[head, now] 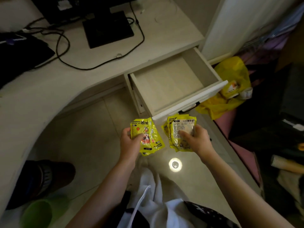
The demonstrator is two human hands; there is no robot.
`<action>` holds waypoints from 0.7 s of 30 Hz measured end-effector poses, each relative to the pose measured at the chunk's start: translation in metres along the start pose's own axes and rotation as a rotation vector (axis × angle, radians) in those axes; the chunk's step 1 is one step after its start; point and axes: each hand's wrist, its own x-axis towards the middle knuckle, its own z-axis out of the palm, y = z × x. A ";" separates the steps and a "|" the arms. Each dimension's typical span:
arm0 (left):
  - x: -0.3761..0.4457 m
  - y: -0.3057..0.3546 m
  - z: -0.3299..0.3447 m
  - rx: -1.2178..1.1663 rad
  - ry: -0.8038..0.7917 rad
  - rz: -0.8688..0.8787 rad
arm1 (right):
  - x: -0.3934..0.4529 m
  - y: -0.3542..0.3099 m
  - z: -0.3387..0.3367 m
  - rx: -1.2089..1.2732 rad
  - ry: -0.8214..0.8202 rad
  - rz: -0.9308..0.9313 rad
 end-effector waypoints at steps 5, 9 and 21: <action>0.033 0.022 0.035 0.032 -0.022 0.005 | 0.041 -0.014 -0.021 0.004 0.037 -0.017; 0.067 0.045 0.063 0.025 -0.024 0.016 | 0.090 -0.033 -0.030 -0.043 0.023 -0.016; 0.157 0.074 0.126 0.069 0.011 -0.108 | 0.216 -0.086 -0.024 -0.235 -0.069 0.023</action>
